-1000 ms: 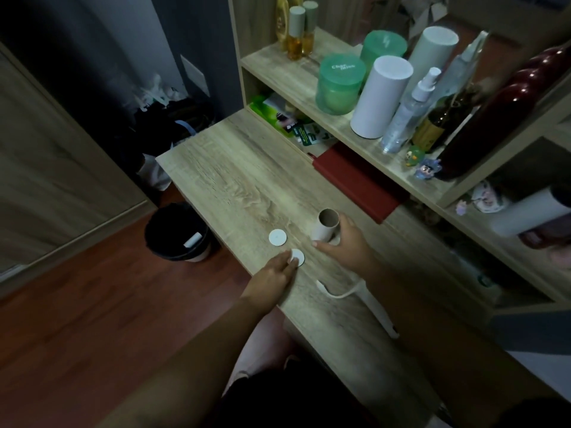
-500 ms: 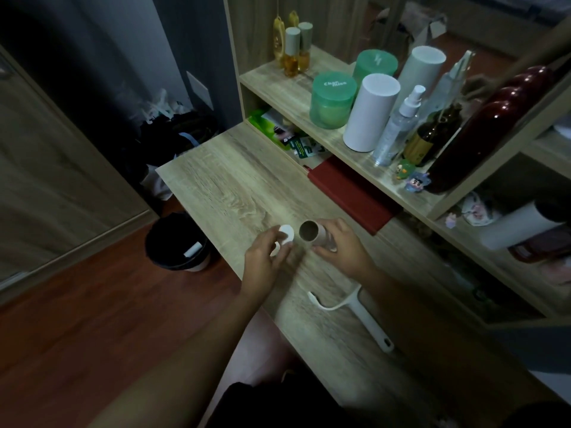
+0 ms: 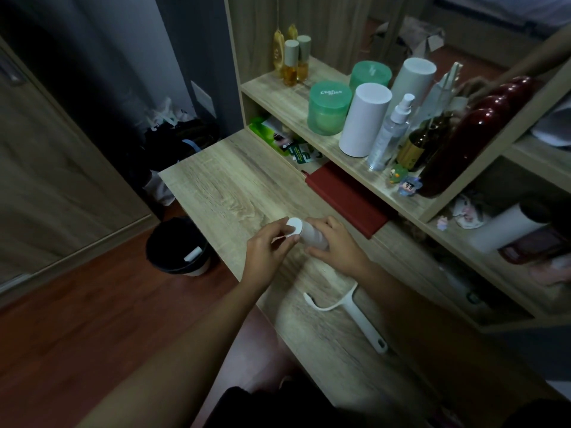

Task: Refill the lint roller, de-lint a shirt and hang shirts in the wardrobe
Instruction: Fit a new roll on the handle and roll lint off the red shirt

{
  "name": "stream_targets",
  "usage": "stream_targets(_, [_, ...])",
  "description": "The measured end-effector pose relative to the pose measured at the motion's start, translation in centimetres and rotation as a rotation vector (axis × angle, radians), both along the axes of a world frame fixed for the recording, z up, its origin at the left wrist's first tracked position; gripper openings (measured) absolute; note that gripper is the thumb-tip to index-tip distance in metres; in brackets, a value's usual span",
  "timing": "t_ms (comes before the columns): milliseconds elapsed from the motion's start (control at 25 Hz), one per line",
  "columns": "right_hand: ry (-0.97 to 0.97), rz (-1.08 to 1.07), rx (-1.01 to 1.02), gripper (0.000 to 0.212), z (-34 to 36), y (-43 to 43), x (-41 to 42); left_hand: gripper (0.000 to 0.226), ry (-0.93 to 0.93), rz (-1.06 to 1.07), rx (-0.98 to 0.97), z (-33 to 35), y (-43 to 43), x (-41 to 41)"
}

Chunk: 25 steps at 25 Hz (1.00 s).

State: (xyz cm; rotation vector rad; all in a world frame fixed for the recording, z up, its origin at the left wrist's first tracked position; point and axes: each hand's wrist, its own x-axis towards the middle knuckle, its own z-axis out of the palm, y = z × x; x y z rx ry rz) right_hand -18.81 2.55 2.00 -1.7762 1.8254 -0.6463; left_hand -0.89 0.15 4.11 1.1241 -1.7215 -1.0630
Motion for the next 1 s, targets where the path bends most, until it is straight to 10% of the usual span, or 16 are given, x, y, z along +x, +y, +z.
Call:
stream_targets(440, [0.036,0.055,-0.054,0.05,0.9,-0.6,1.1,0.022,-0.041,0.052,0.073,0.5,-0.9,1.5])
stream_targets(720, [-0.048,-0.079,0.096,0.091,-0.7,-1.7,3.0,0.017,-0.109,0.185,0.001,2.8,-2.9,4.3])
stream_targets(1000, [0.081,0.109,0.147,0.062,-4.7,-2.7,7.6,0.015,-0.032,0.279,-0.091,6.5,-4.7,7.8])
